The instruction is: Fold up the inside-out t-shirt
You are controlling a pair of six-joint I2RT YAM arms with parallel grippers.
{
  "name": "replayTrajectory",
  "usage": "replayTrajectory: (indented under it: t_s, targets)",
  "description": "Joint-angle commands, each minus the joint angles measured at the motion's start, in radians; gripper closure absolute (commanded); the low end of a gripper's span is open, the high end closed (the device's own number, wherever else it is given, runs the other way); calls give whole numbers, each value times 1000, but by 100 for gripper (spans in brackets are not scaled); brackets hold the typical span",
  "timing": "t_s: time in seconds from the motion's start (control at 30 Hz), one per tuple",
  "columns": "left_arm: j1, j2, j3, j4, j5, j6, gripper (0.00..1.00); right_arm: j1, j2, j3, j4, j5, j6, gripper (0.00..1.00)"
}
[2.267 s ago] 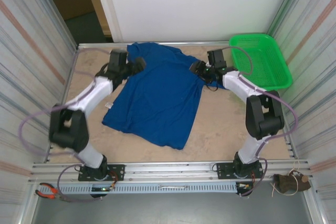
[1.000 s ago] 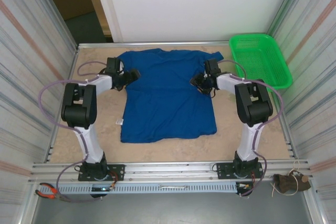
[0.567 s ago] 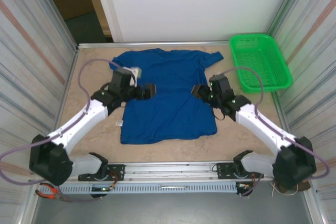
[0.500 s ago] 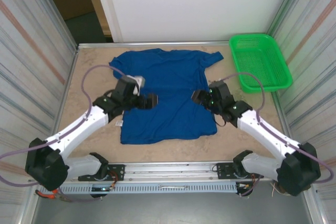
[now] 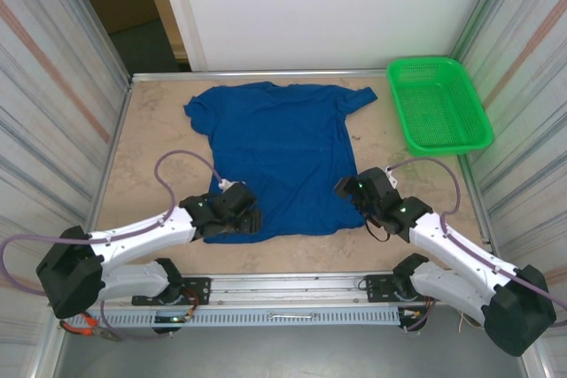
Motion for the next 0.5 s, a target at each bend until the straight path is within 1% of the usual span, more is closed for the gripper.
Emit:
replayTrajectory:
  t_s: [0.0, 0.13, 0.27, 0.47]
  targets:
    - [-14, 31, -15, 43, -34, -98, 27, 10, 5, -6, 35, 33, 62, 1]
    - [-43, 91, -5, 81, -28, -96, 31, 12, 18, -6, 91, -9, 74, 1]
    - [-57, 137, -2, 112, -18, -88, 36, 21, 25, -4, 108, -50, 84, 1]
    - [-61, 178, 10, 132, -6, -60, 49, 53, 34, -12, 123, -50, 113, 1]
